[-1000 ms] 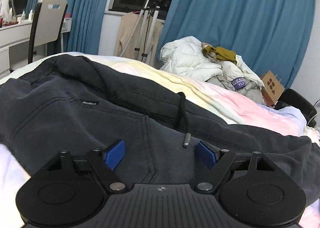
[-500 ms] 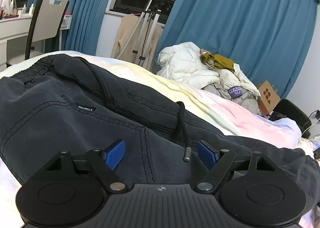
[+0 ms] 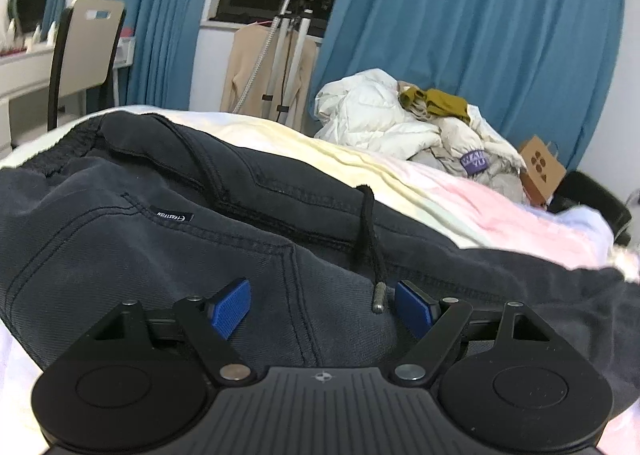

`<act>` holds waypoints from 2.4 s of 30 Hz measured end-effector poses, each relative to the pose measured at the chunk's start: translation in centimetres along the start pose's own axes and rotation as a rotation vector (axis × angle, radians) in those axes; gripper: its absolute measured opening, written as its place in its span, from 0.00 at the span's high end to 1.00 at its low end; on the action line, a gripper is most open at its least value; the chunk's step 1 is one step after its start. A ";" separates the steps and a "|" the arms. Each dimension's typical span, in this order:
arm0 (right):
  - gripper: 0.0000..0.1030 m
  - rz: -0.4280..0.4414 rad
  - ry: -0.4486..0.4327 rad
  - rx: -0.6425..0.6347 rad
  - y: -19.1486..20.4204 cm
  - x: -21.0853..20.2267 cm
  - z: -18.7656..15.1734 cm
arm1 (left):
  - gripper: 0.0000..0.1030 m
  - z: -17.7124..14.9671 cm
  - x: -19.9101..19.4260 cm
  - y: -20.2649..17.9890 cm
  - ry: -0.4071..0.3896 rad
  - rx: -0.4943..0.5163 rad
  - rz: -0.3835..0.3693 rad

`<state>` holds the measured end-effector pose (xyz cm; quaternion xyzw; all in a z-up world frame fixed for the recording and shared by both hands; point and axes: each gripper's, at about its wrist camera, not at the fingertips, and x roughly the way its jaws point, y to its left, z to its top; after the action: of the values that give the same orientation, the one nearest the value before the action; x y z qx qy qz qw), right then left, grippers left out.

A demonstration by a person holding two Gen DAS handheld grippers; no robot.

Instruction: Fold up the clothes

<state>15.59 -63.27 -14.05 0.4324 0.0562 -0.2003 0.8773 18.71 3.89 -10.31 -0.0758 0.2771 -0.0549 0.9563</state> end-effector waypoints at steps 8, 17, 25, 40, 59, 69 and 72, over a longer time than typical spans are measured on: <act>0.92 0.153 -0.052 -0.345 13.6 -3.4 1.3 | 0.21 1.1 -0.8 0.7 0.036 -0.045 0.006; 0.92 0.392 -0.029 -0.751 26.9 -8.4 -7.7 | 0.22 3.4 -4.0 3.6 -0.006 -0.175 -0.010; 0.92 0.497 0.206 -1.149 28.1 -14.0 -26.9 | 0.21 4.6 -7.0 5.3 -0.080 -0.240 -0.077; 0.91 0.475 0.331 -1.175 26.0 -16.2 -35.2 | 0.22 3.6 -6.8 5.1 -0.101 -0.294 -0.213; 0.46 0.538 0.394 -0.827 25.2 -18.6 -26.9 | 0.37 0.7 -3.9 1.4 -0.026 -0.148 -0.396; 0.45 0.149 0.407 -0.897 20.9 -11.1 -27.5 | 0.48 -0.7 -2.1 -2.0 0.000 -0.022 -0.469; 0.44 0.191 0.397 -0.869 21.5 -11.6 -26.8 | 0.50 -1.0 -0.9 -2.4 0.045 -0.042 -0.495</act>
<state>15.60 -27.09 -11.63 0.0590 0.2611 0.0098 0.9635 17.23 1.58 -10.23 -0.1599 0.2722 -0.2833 0.9056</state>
